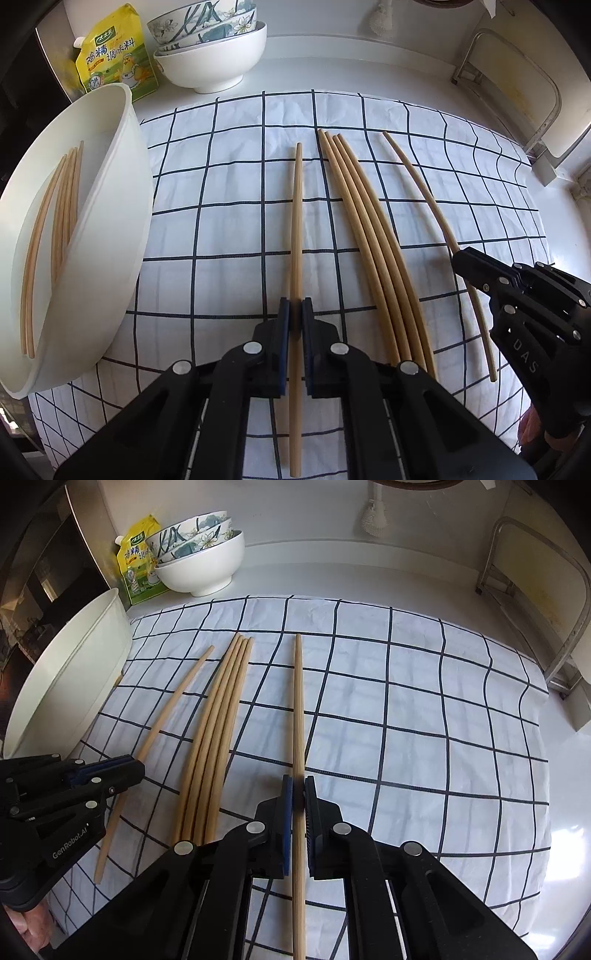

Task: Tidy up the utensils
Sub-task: 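Lift both chopsticks over the white basin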

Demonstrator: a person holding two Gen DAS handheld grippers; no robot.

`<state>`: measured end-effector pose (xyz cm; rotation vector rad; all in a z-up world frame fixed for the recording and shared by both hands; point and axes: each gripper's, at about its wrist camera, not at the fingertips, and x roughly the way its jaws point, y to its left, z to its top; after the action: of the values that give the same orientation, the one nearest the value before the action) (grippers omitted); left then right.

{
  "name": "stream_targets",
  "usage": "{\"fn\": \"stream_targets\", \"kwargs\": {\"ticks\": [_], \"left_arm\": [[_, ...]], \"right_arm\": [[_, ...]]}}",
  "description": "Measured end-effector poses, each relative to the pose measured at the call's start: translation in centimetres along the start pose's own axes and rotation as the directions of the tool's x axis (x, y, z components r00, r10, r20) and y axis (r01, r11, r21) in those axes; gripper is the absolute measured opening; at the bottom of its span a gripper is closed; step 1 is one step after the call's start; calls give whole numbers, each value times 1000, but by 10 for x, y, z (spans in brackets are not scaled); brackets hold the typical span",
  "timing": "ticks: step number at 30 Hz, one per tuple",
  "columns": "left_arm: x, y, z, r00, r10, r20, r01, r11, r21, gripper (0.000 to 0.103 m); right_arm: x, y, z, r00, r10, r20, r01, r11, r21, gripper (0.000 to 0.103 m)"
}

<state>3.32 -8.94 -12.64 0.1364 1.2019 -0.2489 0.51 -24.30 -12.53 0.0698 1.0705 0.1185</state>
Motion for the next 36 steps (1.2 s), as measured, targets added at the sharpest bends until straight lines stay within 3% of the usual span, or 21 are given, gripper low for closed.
{"fn": "stream_targets", "kwargs": {"ticks": [11, 20, 29, 36], "left_arm": [[-59, 25, 5, 996, -55, 70, 55, 998, 8, 7], [-111, 75, 23, 983, -58, 172, 65, 997, -34, 7], [-141, 144, 24, 971, -22, 236, 50, 993, -111, 7], [-144, 201, 22, 970, 22, 242, 23, 983, -182, 7]], "right_arm": [[-48, 18, 15, 995, 72, 65, -77, 994, 80, 6], [-79, 69, 47, 987, 90, 131, -93, 995, 22, 6], [-79, 137, 79, 978, 153, 140, -143, 987, -74, 6], [-56, 191, 97, 970, 220, 107, -206, 971, -125, 6]]}}
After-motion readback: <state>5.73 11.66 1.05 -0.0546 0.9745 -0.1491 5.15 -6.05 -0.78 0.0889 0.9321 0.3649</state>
